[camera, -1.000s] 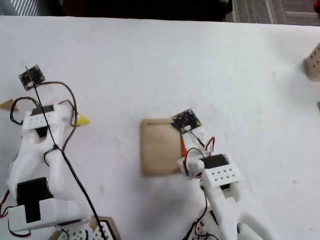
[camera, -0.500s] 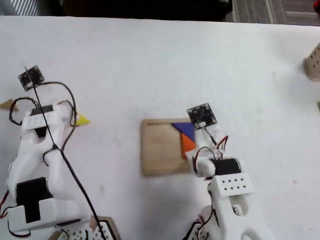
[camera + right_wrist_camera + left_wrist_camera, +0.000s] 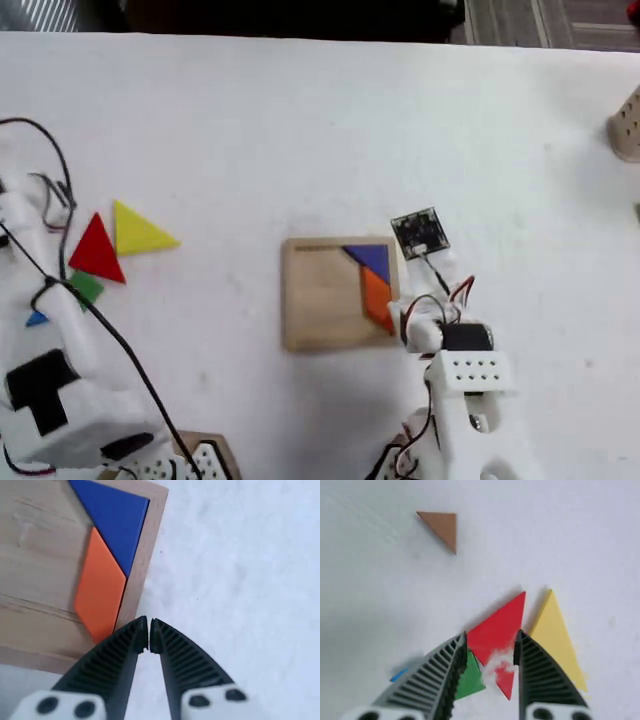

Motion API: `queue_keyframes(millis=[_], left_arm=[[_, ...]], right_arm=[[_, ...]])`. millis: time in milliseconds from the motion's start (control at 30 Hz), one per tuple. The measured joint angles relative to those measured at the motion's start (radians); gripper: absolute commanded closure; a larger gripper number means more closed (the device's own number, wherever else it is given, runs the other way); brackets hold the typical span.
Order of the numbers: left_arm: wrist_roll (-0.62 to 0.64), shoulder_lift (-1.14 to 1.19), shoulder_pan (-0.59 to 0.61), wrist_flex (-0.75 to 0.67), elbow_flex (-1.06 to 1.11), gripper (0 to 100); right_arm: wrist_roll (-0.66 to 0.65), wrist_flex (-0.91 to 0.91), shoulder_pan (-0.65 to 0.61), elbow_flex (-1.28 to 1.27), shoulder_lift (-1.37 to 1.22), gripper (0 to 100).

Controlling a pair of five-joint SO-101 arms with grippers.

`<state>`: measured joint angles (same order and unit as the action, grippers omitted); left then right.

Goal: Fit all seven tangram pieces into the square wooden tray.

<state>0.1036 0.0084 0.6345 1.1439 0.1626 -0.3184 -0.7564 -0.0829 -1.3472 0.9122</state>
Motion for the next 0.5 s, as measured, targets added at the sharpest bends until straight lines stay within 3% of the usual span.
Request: queue_keyframes(millis=[333, 500], left_arm=[[-0.121, 0.434, 0.124, 0.218, -0.641, 83], [-0.121, 0.624, 0.135, 0.239, -0.884, 83]], right_arm=[[-0.006, 0.000, 0.000, 0.000, 0.000, 97.8], [-0.006, 0.000, 0.000, 0.000, 0.000, 97.8]])
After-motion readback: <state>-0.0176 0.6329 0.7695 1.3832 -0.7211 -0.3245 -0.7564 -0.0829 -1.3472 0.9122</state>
